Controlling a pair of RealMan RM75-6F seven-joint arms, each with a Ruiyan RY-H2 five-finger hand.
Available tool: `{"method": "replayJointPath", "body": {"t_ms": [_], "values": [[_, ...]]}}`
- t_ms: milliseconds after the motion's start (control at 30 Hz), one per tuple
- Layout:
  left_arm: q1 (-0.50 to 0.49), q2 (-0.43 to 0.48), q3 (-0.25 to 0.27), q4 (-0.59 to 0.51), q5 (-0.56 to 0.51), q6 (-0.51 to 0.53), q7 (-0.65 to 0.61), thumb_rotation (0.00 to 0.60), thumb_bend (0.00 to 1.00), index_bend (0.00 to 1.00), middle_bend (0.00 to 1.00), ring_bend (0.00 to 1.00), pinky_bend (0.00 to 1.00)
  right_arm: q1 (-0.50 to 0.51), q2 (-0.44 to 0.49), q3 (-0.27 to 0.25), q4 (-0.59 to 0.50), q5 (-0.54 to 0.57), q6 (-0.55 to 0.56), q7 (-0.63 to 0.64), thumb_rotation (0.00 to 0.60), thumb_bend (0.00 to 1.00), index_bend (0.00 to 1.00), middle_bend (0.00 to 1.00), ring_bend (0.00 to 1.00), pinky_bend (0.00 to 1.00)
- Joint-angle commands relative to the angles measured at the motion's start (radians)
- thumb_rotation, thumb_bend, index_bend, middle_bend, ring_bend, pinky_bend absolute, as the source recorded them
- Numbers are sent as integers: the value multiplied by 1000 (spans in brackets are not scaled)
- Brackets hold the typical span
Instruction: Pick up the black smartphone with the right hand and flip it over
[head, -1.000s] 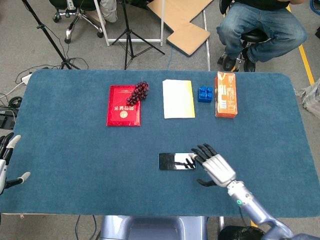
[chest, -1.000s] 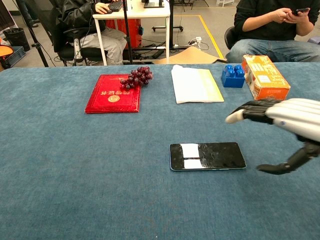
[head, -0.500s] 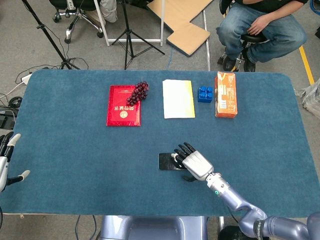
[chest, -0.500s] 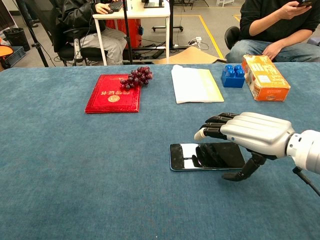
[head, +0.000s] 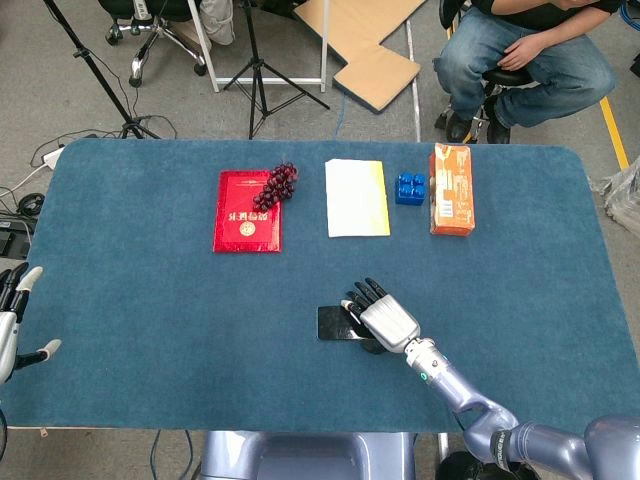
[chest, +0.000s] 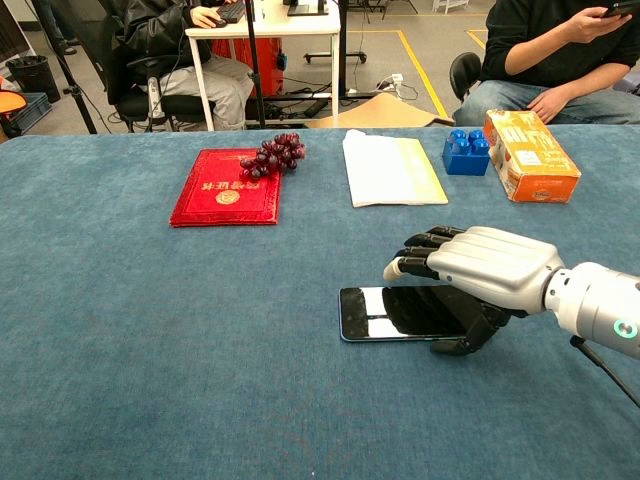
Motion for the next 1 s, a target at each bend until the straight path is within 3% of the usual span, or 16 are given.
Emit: {"method": "replayJointPath", "body": {"t_ms": [33, 500, 700, 800, 1000], "values": [[-1, 1, 0, 1, -1, -1, -2, 600, 0, 0, 0, 0, 0, 5, -3, -4, -3, 6, -1, -5, 600, 191, 199, 134, 0, 0], [-3, 3, 2, 2, -5, -5, -4, 600, 0, 0, 0, 0, 0, 38, -31, -9, 20, 62, -35, -76, 600, 200, 184, 134, 0, 12], [-4, 4, 1, 3, -8, -5, -9, 600, 0, 0, 0, 0, 0, 47, -41, -16, 43, 75, -39, -98, 600, 238, 191, 151, 8, 85], [-5, 4, 1, 4, -8, -6, -9, 600, 0, 0, 0, 0, 0, 49, -44, -19, 51, 78, -39, -101, 600, 339, 225, 173, 29, 118], [-4, 6, 1, 3, -8, -3, -13, 600, 0, 0, 0, 0, 0, 43, -30, -34, 29, 50, 1, -32, 600, 643, 285, 230, 85, 181]]}}
